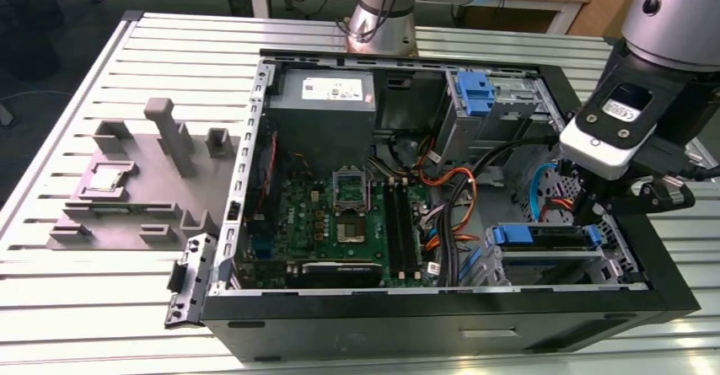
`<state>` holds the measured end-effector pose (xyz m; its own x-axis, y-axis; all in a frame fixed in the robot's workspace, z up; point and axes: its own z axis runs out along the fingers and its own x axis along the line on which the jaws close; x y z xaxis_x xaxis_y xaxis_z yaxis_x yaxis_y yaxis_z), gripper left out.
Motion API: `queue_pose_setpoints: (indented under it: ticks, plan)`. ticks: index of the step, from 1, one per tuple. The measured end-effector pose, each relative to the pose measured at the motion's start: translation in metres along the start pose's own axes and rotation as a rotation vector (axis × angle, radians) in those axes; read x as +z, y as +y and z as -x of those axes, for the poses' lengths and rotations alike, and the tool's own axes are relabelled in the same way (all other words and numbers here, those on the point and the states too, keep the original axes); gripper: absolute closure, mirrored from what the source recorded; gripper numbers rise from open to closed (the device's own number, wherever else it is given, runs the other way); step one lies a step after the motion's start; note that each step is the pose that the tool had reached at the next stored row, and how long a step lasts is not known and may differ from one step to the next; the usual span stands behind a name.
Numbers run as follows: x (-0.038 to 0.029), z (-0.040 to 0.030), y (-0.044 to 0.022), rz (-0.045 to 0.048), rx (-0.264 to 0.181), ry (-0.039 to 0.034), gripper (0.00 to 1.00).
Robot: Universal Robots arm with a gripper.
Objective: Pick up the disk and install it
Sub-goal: 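Insert the first disk wire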
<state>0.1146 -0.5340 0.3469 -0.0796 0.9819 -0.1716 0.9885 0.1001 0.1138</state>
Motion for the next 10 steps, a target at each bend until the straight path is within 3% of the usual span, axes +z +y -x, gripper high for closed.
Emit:
queue_pose_setpoints:
  ticks: [3,10]
  plan:
    - [0.0009,-0.0002,-0.0004,-0.0038,0.023,0.0007,0.84]
    - [0.0041,-0.0009,-0.0021,-0.0141,0.081,-0.0061,0.84]
